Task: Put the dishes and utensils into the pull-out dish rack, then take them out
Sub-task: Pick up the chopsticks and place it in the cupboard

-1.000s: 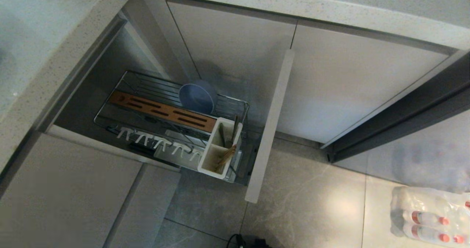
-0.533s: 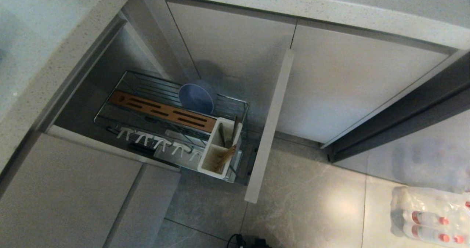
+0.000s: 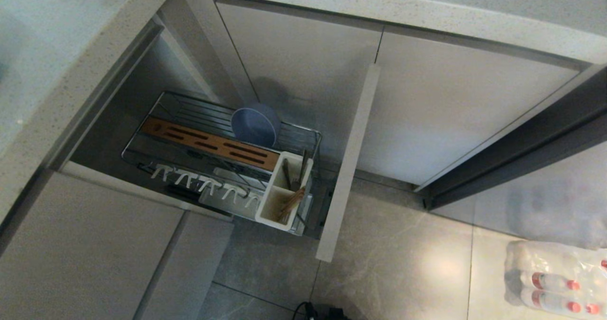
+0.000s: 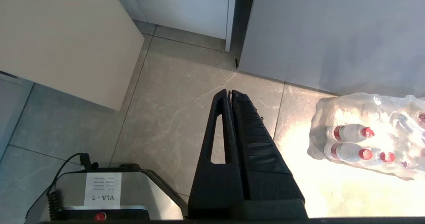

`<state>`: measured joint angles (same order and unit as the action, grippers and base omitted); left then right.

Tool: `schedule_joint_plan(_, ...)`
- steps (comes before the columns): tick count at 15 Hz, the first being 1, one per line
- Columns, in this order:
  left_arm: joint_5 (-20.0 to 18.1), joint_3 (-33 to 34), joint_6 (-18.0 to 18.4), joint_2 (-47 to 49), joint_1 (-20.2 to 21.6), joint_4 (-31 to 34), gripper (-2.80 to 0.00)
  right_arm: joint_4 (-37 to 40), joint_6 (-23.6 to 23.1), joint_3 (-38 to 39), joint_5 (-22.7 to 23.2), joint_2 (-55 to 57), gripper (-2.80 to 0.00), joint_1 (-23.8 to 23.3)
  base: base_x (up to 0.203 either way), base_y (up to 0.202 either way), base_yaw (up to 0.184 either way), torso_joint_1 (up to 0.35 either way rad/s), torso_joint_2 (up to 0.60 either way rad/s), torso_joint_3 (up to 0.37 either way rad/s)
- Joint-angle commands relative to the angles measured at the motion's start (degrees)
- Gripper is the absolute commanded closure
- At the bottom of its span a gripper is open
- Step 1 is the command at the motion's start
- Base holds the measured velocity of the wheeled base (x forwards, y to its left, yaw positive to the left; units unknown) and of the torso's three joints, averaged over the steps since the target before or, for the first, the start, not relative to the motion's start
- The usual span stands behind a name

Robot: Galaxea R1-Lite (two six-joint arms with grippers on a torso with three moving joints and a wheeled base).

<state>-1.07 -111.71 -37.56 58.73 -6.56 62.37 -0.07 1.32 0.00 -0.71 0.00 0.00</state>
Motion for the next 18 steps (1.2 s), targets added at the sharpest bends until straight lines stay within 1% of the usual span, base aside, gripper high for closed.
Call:
schedule_joint_plan(1,-1.56,0.41,0.67,-1.19,-4.3,3.65,0.0,-0.01,0.01,0.0,0.0,0.08,0.0,0.0,0.0,0.0,0.0,0.0,0.0,0.0)
schedule_joint_plan(3,-5.11,1.6,3.93,0.58,-7.33,7.78,0.0,-0.01,0.0,0.0,0.0,0.09,0.0,0.0,0.0,0.0,0.0,0.0,0.0,0.0)
schedule_joint_plan(4,-8.46,1.8,4.59,2.0,-8.88,8.91,0.0,-0.01,0.0,0.0,0.0,0.0,0.0,0.0,0.0,0.0,0.0,0.0,0.0,0.0)
schedule_joint_plan(6,-16.53,2.58,4.91,3.97,-12.34,9.59,0.0,-0.01,0.0,0.0,0.0,0.09,0.0,0.0,0.0,0.0,0.0,0.0,0.0,0.0)
schedule_joint_plan(7,-18.67,3.65,4.94,4.97,-14.58,9.61,0.0,-0.01,0.0,0.0,0.0,0.06,0.0,0.0,0.0,0.0,0.0,0.0,0.0,0.0)
schedule_joint_plan(9,-19.93,4.91,5.01,8.58,-17.81,9.7,0.0,-0.01,0.0,0.0,0.0,0.09,0.0,0.0,0.0,0.0,0.0,0.0,0.0,0.0)
schedule_joint_plan(11,-20.2,4.85,4.72,14.14,-18.99,10.85,0.0,-0.01,0.0,0.0,0.0,0.02,0.0,0.0,0.0,0.0,0.0,0.0,0.0,0.0)
schedule_joint_plan(12,-20.34,5.02,4.34,16.71,-19.17,11.59,0.0,-0.01,0.0,0.0,0.0,0.09,0.0,0.0,0.0,0.0,0.0,0.0,0.0,0.0)
schedule_joint_plan(13,-20.35,5.53,2.85,19.08,-19.13,11.97,0.0,-0.01,0.0,0.0,0.0,0.02,0.0,0.0,0.0,0.0,0.0,0.0,0.0,0.0)
schedule_joint_plan(14,-20.31,6.31,0.42,20.94,-18.85,12.14,0.0,-0.01,0.0,0.0,0.0,0.06,0.0,0.0,0.0,0.0,0.0,0.0,0.0,0.0)
schedule_joint_plan(15,-20.35,7.46,-0.69,22.0,-18.4,12.12,0.0,-0.01,0.0,0.0,0.0,0.06,0.0,0.0,0.0,0.0,0.0,0.0,0.0,0.0)
schedule_joint_plan(18,-21.22,8.39,-0.65,25.74,-17.17,9.9,0.0,-0.01,0.0,0.0,0.0,0.01,0.0,0.0,0.0,0.0,0.0,0.0,0.0,0.0)
